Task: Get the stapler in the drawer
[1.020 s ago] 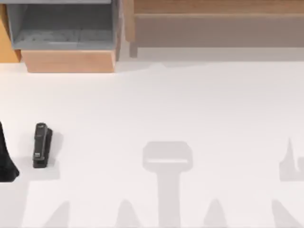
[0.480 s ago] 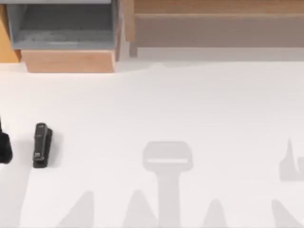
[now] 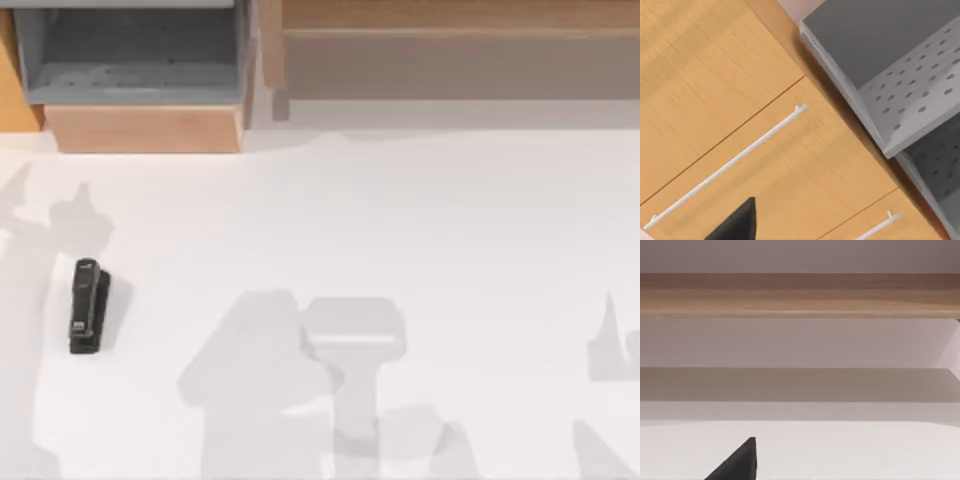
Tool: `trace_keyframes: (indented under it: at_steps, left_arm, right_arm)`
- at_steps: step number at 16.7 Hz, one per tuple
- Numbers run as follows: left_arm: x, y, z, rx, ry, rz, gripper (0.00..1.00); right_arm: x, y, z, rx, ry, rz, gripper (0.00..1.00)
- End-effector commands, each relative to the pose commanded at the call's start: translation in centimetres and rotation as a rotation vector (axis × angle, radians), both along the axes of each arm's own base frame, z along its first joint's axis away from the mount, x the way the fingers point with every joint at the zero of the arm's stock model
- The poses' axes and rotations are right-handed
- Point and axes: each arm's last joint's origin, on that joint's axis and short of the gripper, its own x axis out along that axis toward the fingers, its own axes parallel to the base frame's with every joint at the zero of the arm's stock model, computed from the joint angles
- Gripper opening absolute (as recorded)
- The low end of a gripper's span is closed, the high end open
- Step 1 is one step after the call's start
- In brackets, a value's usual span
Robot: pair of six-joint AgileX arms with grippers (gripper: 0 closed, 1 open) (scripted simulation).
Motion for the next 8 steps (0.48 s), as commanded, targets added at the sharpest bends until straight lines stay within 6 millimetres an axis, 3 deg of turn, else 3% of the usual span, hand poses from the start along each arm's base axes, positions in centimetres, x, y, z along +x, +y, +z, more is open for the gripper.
trace_keyframes:
  at_steps: [4, 8]
  left_arm:
    - [7.0, 3.5, -0.9, 0.275, -0.017, 0.000, 1.00]
    - [13.0, 7.5, -5.0, 0.531, -0.027, 0.000, 1.00]
  right_arm:
    - [0.0, 0.0, 0.0, 0.000, 0.000, 0.000, 1.00]
    - [0.0, 0.0, 0.0, 0.000, 0.000, 0.000, 1.00]
